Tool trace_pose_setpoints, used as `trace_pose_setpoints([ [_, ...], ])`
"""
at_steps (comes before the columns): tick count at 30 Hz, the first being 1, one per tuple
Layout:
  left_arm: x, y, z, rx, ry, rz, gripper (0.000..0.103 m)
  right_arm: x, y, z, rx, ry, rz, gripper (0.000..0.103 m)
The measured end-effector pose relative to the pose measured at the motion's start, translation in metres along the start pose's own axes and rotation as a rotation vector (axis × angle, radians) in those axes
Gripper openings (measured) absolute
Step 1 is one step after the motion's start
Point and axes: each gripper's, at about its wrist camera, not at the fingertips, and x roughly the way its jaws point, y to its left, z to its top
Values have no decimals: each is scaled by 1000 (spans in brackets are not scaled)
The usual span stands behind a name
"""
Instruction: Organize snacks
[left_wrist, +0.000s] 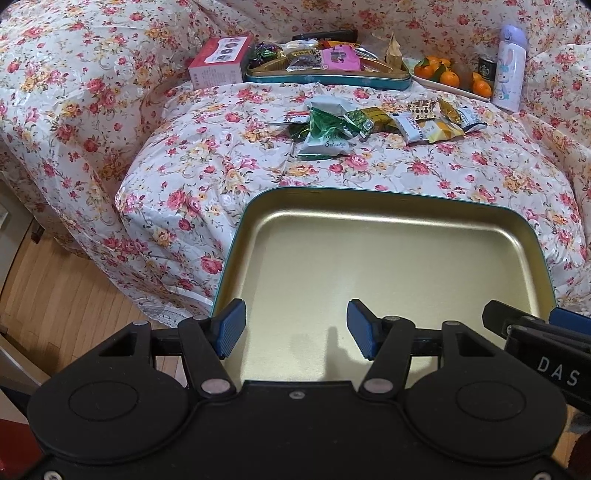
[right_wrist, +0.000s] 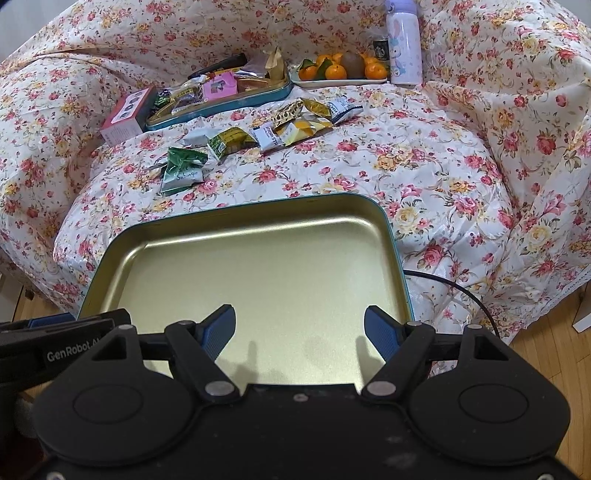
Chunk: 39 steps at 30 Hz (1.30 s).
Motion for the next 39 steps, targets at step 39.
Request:
trace_pose_setpoints([
  [39,6,6,7,-13,26,3,59,4,3,3,-11,25,-7,70],
])
